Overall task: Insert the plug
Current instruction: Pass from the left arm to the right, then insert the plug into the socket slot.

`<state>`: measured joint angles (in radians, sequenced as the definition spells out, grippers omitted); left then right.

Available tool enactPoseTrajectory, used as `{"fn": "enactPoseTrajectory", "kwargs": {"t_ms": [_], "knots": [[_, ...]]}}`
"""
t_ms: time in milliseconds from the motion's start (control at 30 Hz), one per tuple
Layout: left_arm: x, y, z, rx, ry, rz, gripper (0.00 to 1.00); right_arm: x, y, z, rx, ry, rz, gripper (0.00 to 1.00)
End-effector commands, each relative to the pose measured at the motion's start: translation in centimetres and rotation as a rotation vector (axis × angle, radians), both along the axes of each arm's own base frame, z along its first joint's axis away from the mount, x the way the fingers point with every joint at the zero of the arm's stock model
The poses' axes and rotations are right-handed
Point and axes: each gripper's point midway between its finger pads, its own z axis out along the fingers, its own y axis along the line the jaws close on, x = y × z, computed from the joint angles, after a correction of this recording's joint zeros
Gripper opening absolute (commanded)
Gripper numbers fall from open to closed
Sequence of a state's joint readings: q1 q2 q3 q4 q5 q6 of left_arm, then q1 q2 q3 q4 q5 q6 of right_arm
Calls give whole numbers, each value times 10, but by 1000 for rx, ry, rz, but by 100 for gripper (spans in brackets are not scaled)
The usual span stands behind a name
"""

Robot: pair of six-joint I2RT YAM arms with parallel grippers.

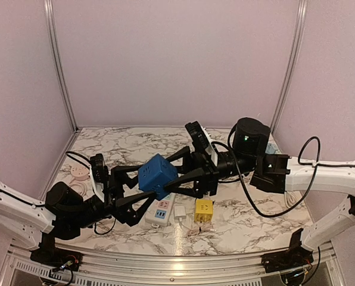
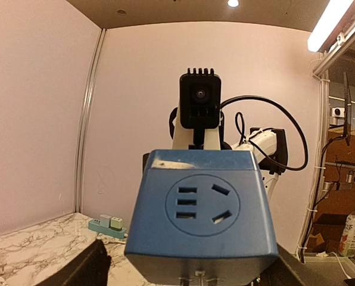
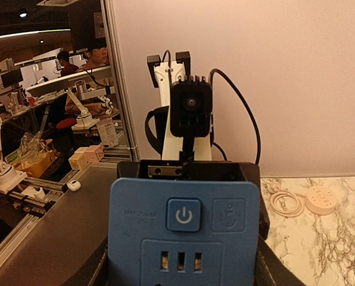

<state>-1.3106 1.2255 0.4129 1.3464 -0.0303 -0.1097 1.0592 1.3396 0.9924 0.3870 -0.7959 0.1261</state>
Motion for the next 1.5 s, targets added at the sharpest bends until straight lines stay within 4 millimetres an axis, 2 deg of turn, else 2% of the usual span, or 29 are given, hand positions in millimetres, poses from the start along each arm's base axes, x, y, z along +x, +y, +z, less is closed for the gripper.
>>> {"fn": "enactPoseTrajectory", "kwargs": {"t_ms": [0,167,300,467,567,667,833,1033,1267,1467], "knots": [[22,37,5,-87,61,156,98,10,-3,34,23,-42,-66,0],[43,69,-13,-53,138,313,99,72,-8,21,-129,16,-241,0],[61,88,-32,22,207,453,99,132,-18,-10,-285,68,-414,0],[75,102,-57,110,278,564,99,176,-12,-49,-462,-13,-458,0],[78,104,-67,142,306,583,99,207,-15,-69,-544,-21,-515,0],[81,105,-77,173,342,604,99,231,-17,-96,-634,-24,-544,0],[83,105,-88,209,373,620,99,245,-17,-143,-770,-48,-541,0],[84,108,-95,216,411,624,99,251,-14,-184,-815,-57,-526,0],[82,110,-95,211,428,614,99,252,-11,-210,-828,-65,-504,0],[82,110,-100,210,445,611,99,256,-5,-220,-812,-86,-490,0]]}}
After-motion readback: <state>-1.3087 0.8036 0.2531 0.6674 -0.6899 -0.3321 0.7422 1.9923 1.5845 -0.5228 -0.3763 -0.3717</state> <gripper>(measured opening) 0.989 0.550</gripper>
